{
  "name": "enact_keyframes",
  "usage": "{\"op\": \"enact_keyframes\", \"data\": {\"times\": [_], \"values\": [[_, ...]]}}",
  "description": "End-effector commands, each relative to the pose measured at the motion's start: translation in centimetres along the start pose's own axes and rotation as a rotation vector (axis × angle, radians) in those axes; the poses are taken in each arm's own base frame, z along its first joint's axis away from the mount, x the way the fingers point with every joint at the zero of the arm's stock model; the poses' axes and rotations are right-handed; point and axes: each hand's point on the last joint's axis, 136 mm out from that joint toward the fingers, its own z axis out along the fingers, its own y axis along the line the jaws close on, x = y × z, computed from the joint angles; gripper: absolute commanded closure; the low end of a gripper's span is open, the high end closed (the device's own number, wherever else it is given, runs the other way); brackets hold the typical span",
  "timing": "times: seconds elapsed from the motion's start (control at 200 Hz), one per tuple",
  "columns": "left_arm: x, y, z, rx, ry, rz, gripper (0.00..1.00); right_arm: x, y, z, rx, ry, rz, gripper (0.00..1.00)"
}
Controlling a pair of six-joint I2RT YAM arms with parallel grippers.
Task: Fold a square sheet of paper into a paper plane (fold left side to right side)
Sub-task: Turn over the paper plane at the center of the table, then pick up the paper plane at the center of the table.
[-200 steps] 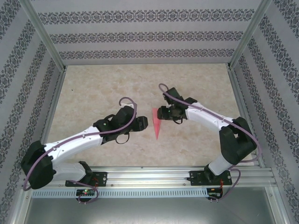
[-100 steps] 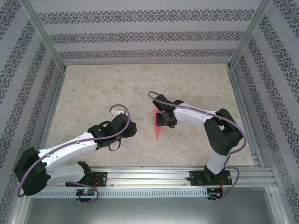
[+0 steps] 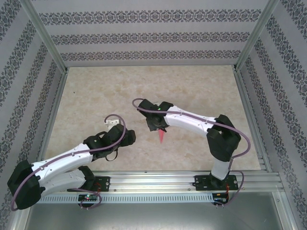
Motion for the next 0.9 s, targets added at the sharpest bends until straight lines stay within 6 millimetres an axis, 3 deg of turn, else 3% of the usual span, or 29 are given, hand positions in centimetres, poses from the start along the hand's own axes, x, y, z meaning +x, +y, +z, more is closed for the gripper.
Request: {"op": "enact_keyframes", "data": {"times": [0.0, 0.45, 0.894], "values": [[-0.4, 1.4, -0.4, -0.032, -0.040, -0.047, 0.01, 0.9, -0.5, 1.7, 0.093, 0.062, -0.039, 0.54], [-0.1, 1.9, -0.6, -0.020, -0.049, -0.045, 0.00, 2.5, -0.9, 5.0, 0.202, 0.153, -0.100, 0.53], [-0.4, 1.8, -0.8, -0.017, -0.060, -0.045, 0.00, 2.5, -2.0, 4.7, 0.243, 0.142, -0.107, 0.65]]}}
